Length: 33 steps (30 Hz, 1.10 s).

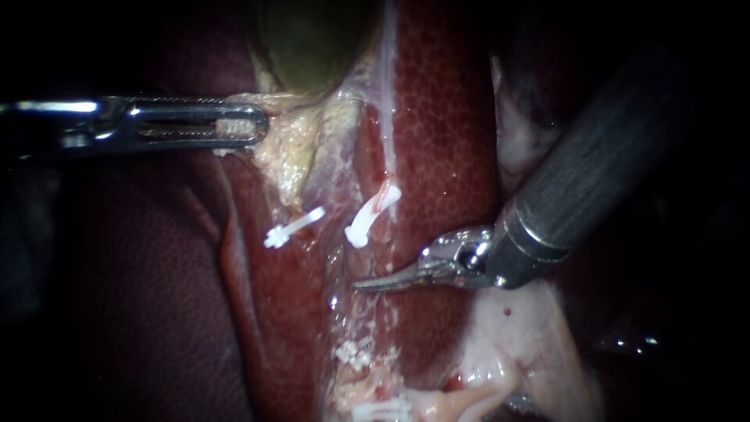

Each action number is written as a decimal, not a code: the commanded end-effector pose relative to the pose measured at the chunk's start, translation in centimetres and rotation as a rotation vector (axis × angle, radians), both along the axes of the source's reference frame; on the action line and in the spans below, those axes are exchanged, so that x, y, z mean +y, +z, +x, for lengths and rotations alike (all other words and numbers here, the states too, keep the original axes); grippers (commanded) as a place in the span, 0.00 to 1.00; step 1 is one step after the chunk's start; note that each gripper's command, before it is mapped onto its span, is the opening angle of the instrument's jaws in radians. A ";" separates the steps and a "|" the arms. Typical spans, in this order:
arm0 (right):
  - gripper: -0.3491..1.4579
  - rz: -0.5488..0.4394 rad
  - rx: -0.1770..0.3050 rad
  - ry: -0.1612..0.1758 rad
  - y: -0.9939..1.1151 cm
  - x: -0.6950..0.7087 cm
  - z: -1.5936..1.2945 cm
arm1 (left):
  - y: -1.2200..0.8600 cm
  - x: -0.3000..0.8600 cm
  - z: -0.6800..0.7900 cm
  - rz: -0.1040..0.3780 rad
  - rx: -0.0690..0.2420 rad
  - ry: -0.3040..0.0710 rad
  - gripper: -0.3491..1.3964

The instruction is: Go back from the cut right tube

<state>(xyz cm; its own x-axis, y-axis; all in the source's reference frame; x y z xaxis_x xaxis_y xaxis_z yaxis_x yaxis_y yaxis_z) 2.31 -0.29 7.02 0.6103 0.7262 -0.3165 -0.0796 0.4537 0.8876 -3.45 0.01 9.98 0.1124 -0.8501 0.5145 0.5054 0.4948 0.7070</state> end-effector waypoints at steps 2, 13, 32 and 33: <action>0.00 0.007 0.005 0.008 0.01 0.00 0.00 | 0.00 0.00 0.00 0.000 0.000 0.000 0.00; 0.86 0.035 0.058 0.061 0.07 0.00 0.03 | 0.01 0.00 0.00 -0.001 0.000 0.000 0.00; 0.99 -0.284 0.142 0.140 -0.19 0.00 -0.36 | 0.02 0.01 0.01 -0.001 -0.001 0.001 0.00; 0.99 -0.298 0.145 0.138 -0.21 0.02 -0.39 | 0.03 0.01 0.01 -0.001 -0.001 0.001 0.00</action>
<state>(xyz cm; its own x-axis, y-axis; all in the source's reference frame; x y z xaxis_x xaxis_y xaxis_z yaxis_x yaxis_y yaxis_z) 1.85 -0.24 6.76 0.4447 0.6453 -0.6212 -0.0373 0.7062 0.7070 -3.44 0.02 10.01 0.1129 -0.8494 0.5156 0.5050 0.4959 0.7064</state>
